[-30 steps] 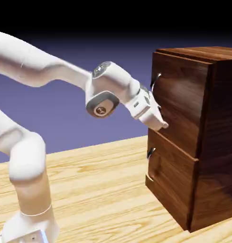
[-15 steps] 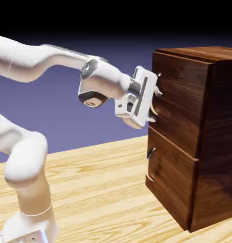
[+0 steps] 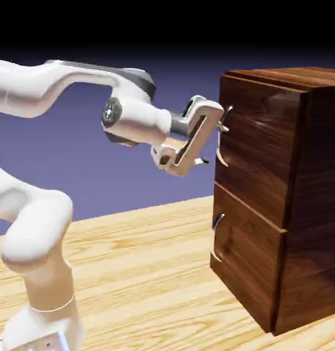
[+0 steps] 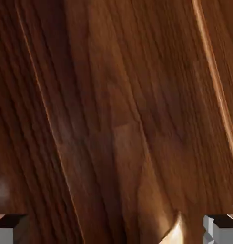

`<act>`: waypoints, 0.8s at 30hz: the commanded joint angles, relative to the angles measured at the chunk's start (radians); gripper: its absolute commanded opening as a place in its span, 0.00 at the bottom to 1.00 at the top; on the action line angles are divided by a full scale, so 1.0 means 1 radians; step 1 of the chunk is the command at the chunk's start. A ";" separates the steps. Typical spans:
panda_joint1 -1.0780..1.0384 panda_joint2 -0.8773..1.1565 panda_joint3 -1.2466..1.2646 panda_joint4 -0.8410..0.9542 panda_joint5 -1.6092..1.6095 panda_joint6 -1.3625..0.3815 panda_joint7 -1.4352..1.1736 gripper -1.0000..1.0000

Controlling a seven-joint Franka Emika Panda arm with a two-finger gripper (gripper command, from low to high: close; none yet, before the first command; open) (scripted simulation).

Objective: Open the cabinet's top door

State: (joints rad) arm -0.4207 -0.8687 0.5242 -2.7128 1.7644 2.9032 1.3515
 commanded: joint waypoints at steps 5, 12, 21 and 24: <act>-0.044 -0.034 0.076 0.008 0.218 -0.015 0.085 0.50; -0.111 -0.088 0.150 0.017 0.522 -0.034 0.193 0.50; -0.196 -0.157 0.246 0.027 0.914 -0.060 0.333 0.50; -0.225 -0.180 0.278 0.031 1.043 -0.068 0.380 0.50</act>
State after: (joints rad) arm -0.6452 -1.0488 0.8023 -2.6817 2.8072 2.8354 1.7312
